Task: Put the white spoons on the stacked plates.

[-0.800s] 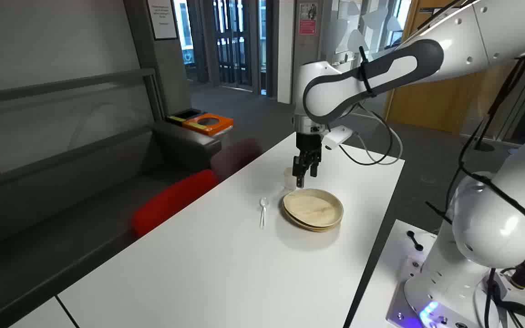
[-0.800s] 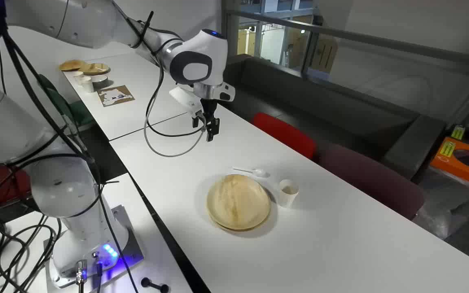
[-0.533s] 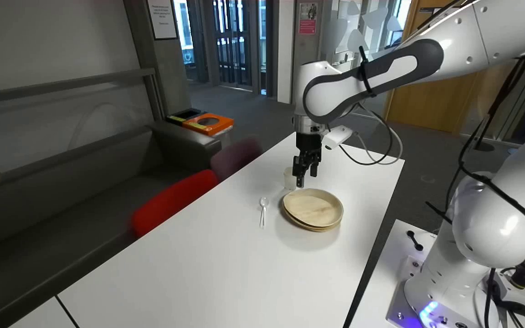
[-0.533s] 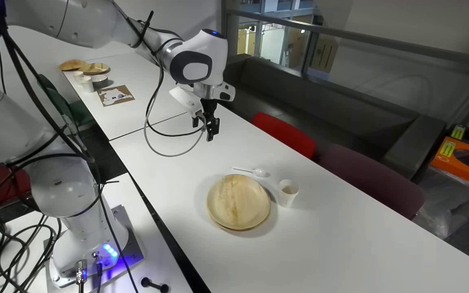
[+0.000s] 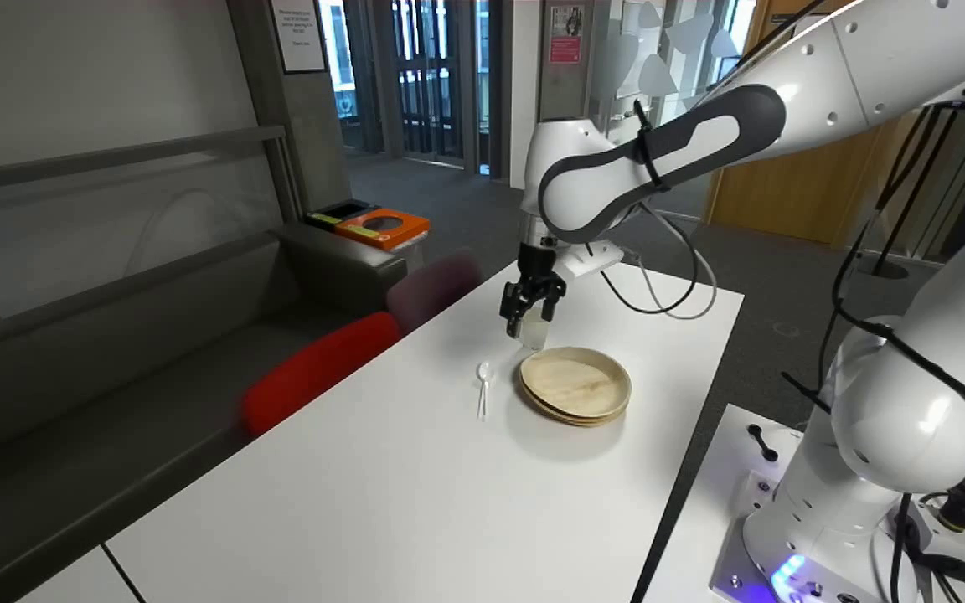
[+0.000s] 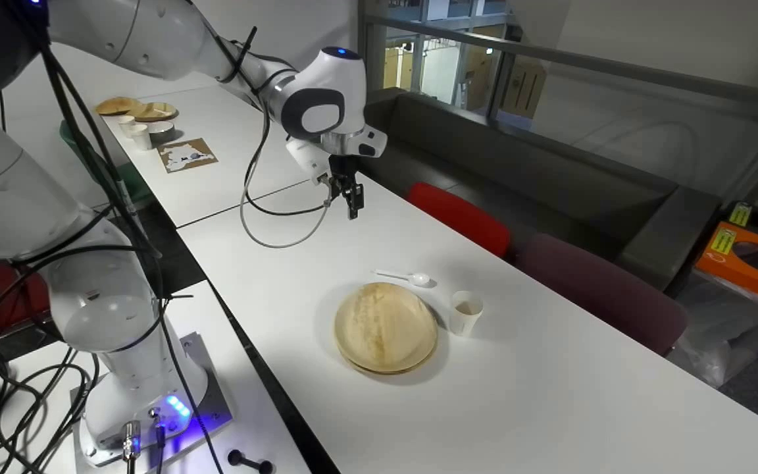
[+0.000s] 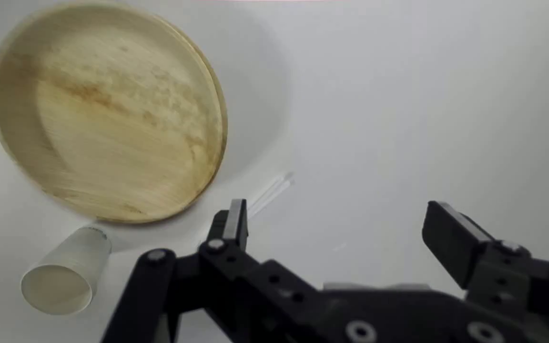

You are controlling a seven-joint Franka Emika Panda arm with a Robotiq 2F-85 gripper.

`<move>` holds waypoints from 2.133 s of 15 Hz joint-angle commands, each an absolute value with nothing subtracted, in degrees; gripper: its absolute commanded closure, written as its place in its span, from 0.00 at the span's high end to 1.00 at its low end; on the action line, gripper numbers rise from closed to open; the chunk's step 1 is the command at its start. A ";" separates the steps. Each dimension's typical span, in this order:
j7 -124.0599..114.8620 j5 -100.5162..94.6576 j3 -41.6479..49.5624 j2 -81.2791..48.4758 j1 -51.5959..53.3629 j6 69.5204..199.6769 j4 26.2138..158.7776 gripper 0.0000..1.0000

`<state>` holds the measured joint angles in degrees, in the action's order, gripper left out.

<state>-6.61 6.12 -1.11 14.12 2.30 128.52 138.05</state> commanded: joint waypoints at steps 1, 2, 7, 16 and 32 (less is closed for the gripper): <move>-16.41 6.22 -2.44 5.57 0.96 136.54 131.71 1.00; -19.38 5.84 -2.31 3.37 0.64 138.02 130.09 1.00; -34.17 4.29 -0.05 -5.57 0.13 140.07 122.95 1.00; -36.67 4.44 1.21 -6.14 1.22 141.39 123.39 1.00; -55.93 -0.19 5.01 -24.00 7.68 150.14 117.53 1.00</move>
